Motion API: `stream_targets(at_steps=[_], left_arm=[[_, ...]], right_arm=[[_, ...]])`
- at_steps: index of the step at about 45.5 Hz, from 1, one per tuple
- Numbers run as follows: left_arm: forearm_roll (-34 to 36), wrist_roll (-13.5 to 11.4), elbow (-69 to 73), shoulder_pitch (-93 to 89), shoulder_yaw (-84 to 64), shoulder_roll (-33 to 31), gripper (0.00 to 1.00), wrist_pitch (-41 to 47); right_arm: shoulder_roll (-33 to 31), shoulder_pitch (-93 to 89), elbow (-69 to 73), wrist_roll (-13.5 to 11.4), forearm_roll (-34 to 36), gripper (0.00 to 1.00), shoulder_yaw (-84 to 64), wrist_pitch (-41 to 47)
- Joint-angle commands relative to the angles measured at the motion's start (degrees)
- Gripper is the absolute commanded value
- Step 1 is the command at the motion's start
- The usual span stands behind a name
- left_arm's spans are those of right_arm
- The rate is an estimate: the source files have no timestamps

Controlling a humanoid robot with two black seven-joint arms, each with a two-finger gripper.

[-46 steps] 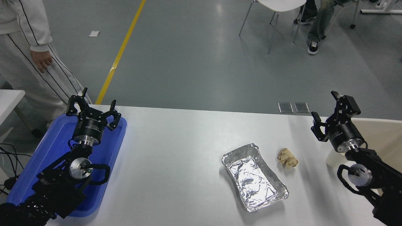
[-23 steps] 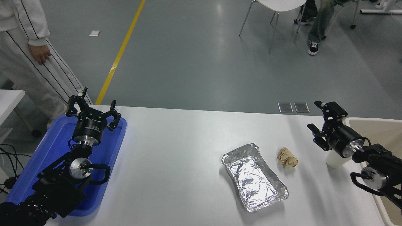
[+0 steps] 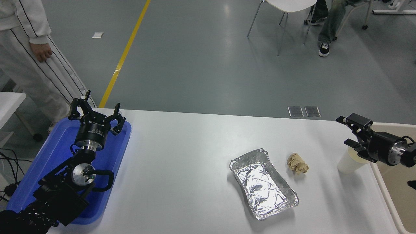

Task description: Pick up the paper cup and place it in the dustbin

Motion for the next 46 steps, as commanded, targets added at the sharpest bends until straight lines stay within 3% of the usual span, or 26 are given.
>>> stream_targets(at_steps=[1,11,29,35,46], left_arm=[[0.0,-0.03,0.01,-0.01,0.0,0.0,1.0,-0.09],[0.0,0.06,-0.08,-0.01,0.0,0.0,1.0,-0.09],[0.0,0.06,-0.08,-0.01,0.0,0.0,1.0,-0.09],[0.0,-0.03,-0.08,-0.01,0.0,0.0,1.0,-0.09],[0.0,-0.03,-0.08,-0.01,0.0,0.0,1.0,-0.01]], right_arm=[[-2.93,8.8,2.25,-0.13,0.09,1.0,-12.35,6.65],[-1.88,20.31,2.78,-0.3,-0.35,1.0,-26.84,12.28],[5.94,40.61,4.54,-0.48,-3.51,1.0,-45.93,27.84],[7.44,46.67,5.06,-0.57,-7.46,1.0,-49.0,32.5],[14.11,56.35,6.47,-0.65,-16.52,1.0,-53.4,32.5]])
